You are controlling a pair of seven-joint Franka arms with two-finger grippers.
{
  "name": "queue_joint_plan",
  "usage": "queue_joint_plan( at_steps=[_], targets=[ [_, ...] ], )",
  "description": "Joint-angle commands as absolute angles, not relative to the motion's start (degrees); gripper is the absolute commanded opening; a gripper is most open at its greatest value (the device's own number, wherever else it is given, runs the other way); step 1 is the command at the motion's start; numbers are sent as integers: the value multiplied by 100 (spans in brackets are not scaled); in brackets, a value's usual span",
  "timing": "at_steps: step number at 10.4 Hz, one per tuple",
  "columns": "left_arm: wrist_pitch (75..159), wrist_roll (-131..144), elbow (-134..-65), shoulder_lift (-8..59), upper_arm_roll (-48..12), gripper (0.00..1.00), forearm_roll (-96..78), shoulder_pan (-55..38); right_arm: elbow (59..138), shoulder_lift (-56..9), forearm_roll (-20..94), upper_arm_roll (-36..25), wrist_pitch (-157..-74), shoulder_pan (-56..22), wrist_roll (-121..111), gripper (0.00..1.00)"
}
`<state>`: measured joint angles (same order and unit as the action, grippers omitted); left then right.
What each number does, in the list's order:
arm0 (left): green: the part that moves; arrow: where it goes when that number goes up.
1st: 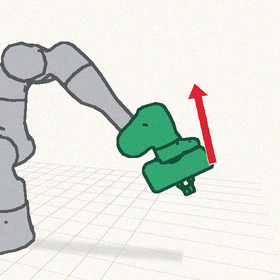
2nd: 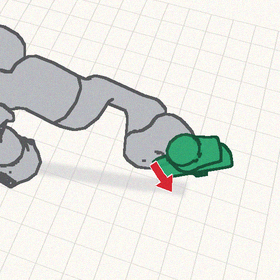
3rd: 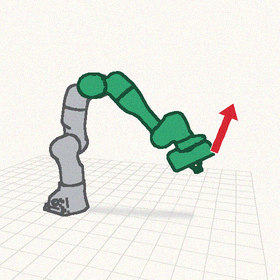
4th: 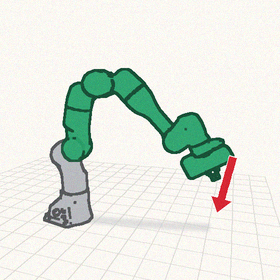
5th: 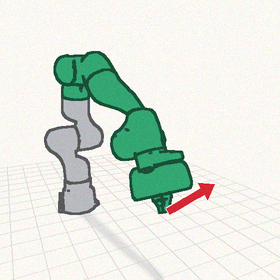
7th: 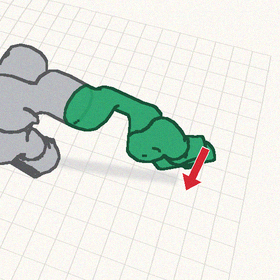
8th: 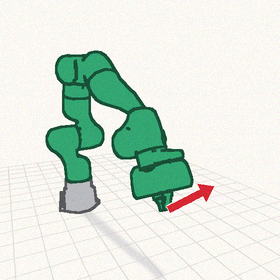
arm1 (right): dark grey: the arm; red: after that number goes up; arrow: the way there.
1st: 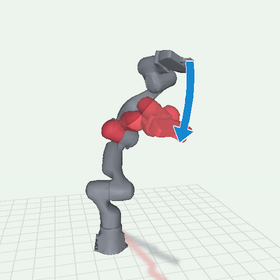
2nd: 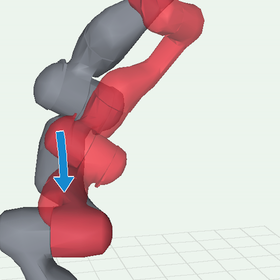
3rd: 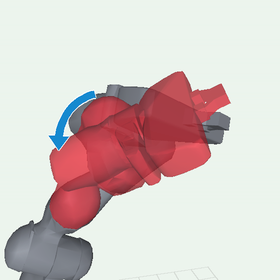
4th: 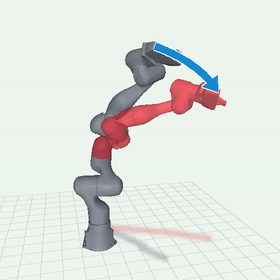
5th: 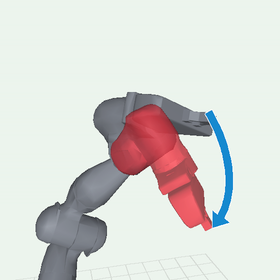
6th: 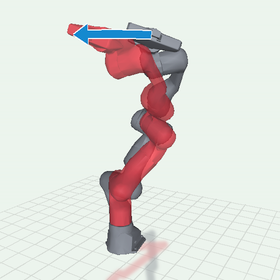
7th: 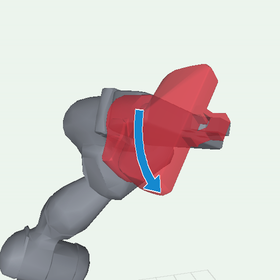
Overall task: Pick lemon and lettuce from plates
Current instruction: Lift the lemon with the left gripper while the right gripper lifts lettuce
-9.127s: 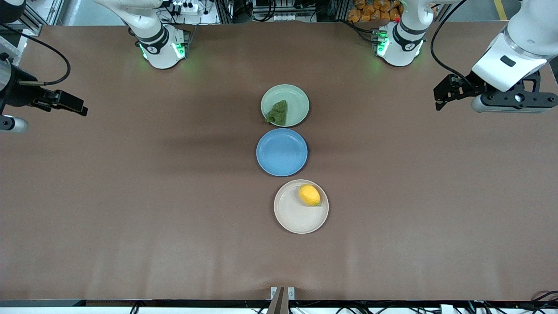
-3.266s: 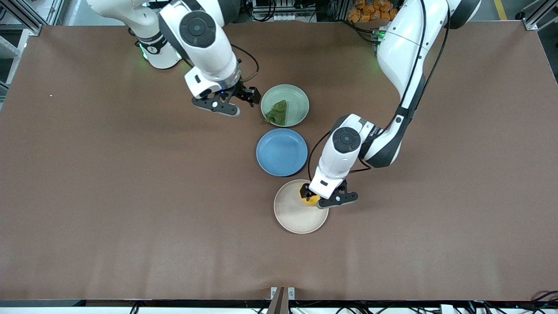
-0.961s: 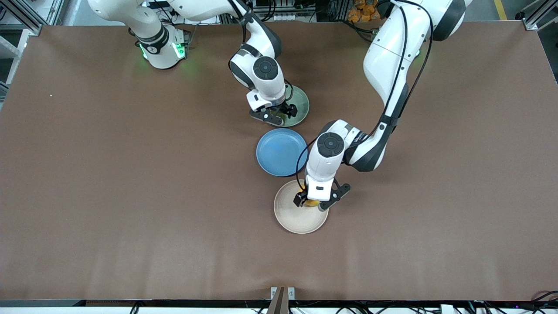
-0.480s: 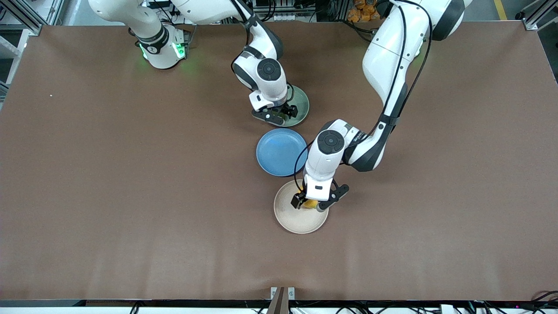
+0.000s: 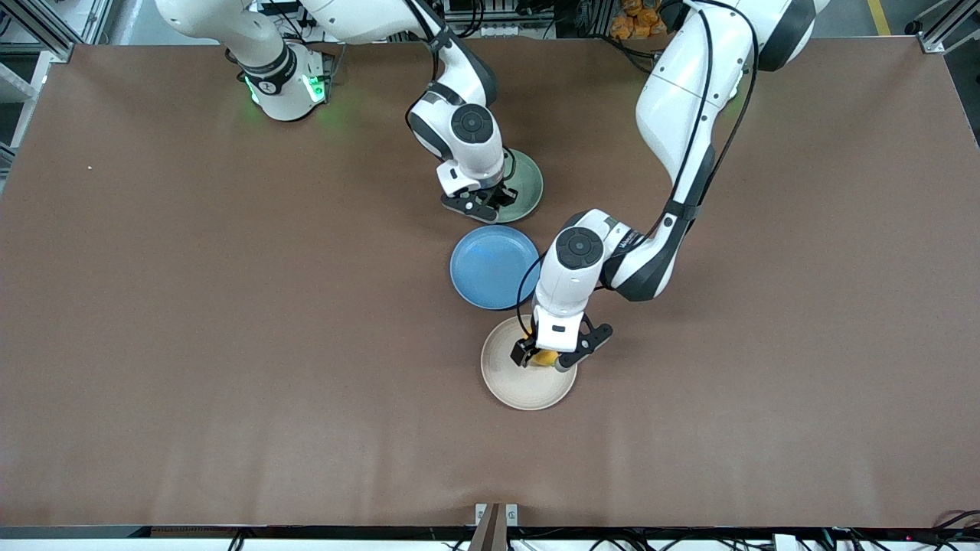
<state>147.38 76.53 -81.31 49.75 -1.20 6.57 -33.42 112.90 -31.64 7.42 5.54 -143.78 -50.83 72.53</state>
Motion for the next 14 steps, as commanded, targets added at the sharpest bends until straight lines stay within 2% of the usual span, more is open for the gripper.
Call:
queue_joint_plan(
  at_steps=[1, 5, 6, 7, 14],
  targets=[
    [14827, 7787, -8033, 5097, -26, 100, 817, -3428, 11259, -2989, 712, 527, -14047, -5045, 7365, 2],
    [14923, 7787, -8033, 5150, -26, 100, 1001, -3428, 11022, -2585, 721, 545, -12985, -4703, 7251, 2],
    [14993, 7926, -8033, 5142, -35, 54, 950, -3393, 10934, -2471, 729, 545, -12703, -4606, 7173, 2],
    [15003, 8041, -8033, 5142, -35, 1, 949, -3401, 10881, -2357, 738, 545, -12387, -4518, 7041, 2],
    [14977, 7989, -8059, 4940, -26, 0, 1011, -3358, 10143, -1838, 809, 571, -10154, -3719, 6102, 2]
  ],
)
